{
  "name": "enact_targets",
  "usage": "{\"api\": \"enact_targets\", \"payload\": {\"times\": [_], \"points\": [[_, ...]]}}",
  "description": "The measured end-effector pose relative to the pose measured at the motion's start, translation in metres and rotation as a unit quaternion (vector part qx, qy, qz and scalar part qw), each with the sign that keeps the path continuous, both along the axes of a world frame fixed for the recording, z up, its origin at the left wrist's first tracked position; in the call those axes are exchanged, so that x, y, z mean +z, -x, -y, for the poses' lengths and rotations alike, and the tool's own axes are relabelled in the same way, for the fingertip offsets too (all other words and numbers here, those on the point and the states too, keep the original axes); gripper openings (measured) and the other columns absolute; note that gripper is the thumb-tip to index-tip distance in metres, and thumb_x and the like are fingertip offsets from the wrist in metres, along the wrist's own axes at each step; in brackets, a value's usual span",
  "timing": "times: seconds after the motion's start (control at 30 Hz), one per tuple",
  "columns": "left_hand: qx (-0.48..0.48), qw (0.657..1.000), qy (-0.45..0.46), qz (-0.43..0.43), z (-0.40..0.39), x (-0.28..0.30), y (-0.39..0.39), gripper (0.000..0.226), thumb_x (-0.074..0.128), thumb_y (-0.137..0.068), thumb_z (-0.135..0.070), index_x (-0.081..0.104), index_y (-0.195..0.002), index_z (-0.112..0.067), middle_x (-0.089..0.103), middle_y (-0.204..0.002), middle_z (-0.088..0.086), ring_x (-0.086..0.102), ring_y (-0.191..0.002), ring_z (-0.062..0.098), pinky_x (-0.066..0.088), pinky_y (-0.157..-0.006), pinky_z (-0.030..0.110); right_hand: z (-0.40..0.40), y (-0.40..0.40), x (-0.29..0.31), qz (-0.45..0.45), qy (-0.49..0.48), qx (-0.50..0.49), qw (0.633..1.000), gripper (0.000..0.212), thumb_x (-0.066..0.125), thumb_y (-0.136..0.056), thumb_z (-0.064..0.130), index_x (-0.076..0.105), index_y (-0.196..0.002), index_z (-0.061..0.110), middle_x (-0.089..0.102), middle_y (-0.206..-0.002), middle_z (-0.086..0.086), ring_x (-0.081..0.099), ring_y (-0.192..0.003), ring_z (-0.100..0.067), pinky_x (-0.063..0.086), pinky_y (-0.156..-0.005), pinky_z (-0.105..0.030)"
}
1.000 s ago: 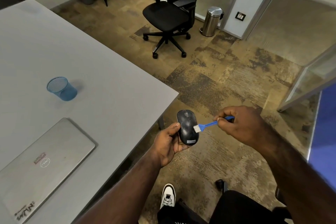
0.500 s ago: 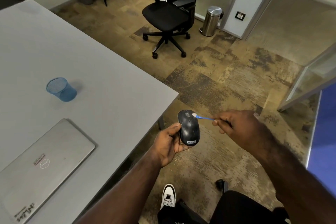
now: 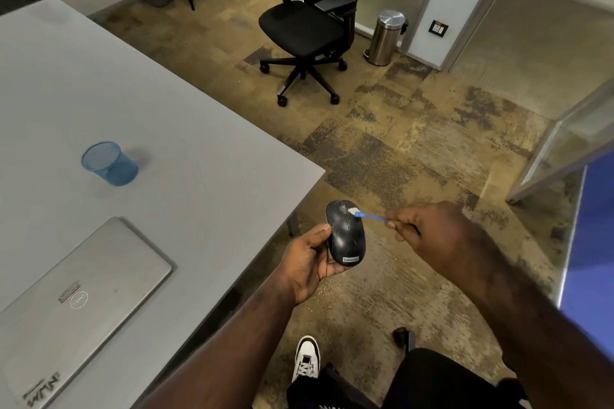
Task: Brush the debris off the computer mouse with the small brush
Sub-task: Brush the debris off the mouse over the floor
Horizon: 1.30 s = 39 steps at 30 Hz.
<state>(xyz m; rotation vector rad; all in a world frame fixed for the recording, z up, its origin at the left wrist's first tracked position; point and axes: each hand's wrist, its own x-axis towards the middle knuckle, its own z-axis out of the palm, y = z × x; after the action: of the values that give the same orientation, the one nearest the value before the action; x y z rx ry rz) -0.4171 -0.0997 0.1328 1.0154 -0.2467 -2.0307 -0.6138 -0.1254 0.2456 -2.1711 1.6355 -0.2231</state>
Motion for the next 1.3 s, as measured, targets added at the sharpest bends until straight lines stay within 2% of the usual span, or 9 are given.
{"api": "enact_targets", "payload": {"times": [0.17, 0.33, 0.53, 0.63, 0.73, 0.93, 1.07, 1.17, 1.3], "points": [[0.02, 1.0, 0.001, 0.017, 0.003, -0.006, -0.006, 0.031, 0.037, -0.101, -0.02, 0.063, -0.114, -0.011, 0.072, -0.105, 0.012, 0.073, -0.087, 0.024, 0.061, -0.072, 0.039, -0.006, 0.007, 0.011, -0.042, -0.065, 0.046, 0.996, 0.019, 0.062, -0.091, 0.027, 0.073, -0.107, 0.029, 0.068, -0.082, 0.019, 0.059, -0.062, 0.005, 0.044, -0.055, -0.007], [0.01, 0.999, 0.003, 0.033, 0.005, -0.006, -0.003, 0.031, 0.038, -0.101, -0.021, 0.064, -0.113, -0.012, 0.072, -0.104, 0.01, 0.072, -0.087, 0.022, 0.061, -0.072, 0.038, 0.001, 0.005, 0.003, -0.008, 0.012, -0.001, 1.0, 0.023, 0.06, -0.093, 0.023, 0.072, -0.112, 0.023, 0.075, -0.091, 0.006, 0.055, -0.061, 0.007, 0.038, -0.053, -0.002], [0.028, 0.999, 0.002, 0.044, 0.009, -0.008, -0.004, 0.032, 0.039, -0.1, -0.022, 0.06, -0.121, -0.009, 0.073, -0.106, 0.01, 0.071, -0.092, 0.025, 0.061, -0.074, 0.04, -0.014, 0.002, -0.016, -0.051, -0.024, 0.038, 0.998, 0.025, 0.061, -0.092, 0.025, 0.069, -0.115, 0.03, 0.074, -0.093, 0.009, 0.067, -0.07, -0.009, 0.059, -0.065, -0.034], [0.056, 0.998, -0.005, 0.023, 0.01, -0.01, -0.01, 0.031, 0.039, -0.101, -0.022, 0.058, -0.122, -0.01, 0.074, -0.104, 0.011, 0.071, -0.095, 0.028, 0.059, -0.079, 0.044, -0.023, 0.007, -0.02, -0.088, -0.073, 0.046, 0.992, 0.025, 0.059, -0.092, 0.027, 0.068, -0.114, 0.035, 0.074, -0.094, 0.011, 0.067, -0.07, -0.004, 0.058, -0.064, -0.026], [0.053, 0.998, 0.004, 0.033, 0.012, -0.01, -0.011, 0.03, 0.039, -0.101, -0.022, 0.061, -0.119, -0.013, 0.074, -0.106, 0.01, 0.07, -0.098, 0.029, 0.055, -0.087, 0.049, -0.025, 0.008, -0.012, -0.053, -0.034, -0.002, 0.998, 0.024, 0.059, -0.093, 0.024, 0.069, -0.115, 0.03, 0.071, -0.085, 0.012, 0.056, -0.048, 0.002, 0.04, -0.042, -0.007], [0.042, 0.999, 0.008, 0.032, 0.013, -0.007, -0.006, 0.033, 0.037, -0.101, -0.024, 0.058, -0.124, -0.012, 0.071, -0.112, 0.013, 0.07, -0.097, 0.028, 0.055, -0.085, 0.047, -0.03, -0.006, -0.015, -0.005, 0.047, -0.018, 0.999, 0.026, 0.06, -0.093, 0.021, 0.07, -0.117, 0.024, 0.074, -0.092, 0.005, 0.062, -0.059, -0.002, 0.041, -0.049, -0.002], [0.061, 0.998, 0.006, 0.019, 0.013, -0.007, -0.009, 0.029, 0.037, -0.101, -0.023, 0.061, -0.115, -0.014, 0.075, -0.103, 0.01, 0.071, -0.093, 0.027, 0.055, -0.083, 0.046, -0.039, -0.001, -0.027, -0.071, -0.034, -0.015, 0.997, 0.028, 0.056, -0.095, 0.023, 0.066, -0.119, 0.031, 0.075, -0.098, 0.005, 0.063, -0.062, -0.006, 0.055, -0.057, -0.022], [0.071, 0.997, 0.002, 0.007, 0.014, -0.008, -0.013, 0.029, 0.039, -0.101, -0.023, 0.06, -0.116, -0.011, 0.075, -0.101, 0.01, 0.071, -0.093, 0.027, 0.058, -0.079, 0.044, -0.04, 0.005, -0.022, -0.073, -0.039, -0.043, 0.996, 0.027, 0.058, -0.094, 0.023, 0.068, -0.119, 0.028, 0.074, -0.094, 0.008, 0.058, -0.057, -0.001, 0.041, -0.05, -0.002], [0.062, 0.998, 0.007, 0.012, 0.014, -0.007, -0.01, 0.028, 0.037, -0.101, -0.023, 0.061, -0.114, -0.014, 0.075, -0.103, 0.009, 0.07, -0.095, 0.027, 0.054, -0.086, 0.047, -0.037, 0.001, -0.009, 0.004, 0.05, -0.065, 0.997, 0.024, 0.063, -0.091, 0.02, 0.071, -0.114, 0.023, 0.074, -0.083, 0.007, 0.05, -0.048, 0.006, 0.038, -0.044, -0.001]]}}
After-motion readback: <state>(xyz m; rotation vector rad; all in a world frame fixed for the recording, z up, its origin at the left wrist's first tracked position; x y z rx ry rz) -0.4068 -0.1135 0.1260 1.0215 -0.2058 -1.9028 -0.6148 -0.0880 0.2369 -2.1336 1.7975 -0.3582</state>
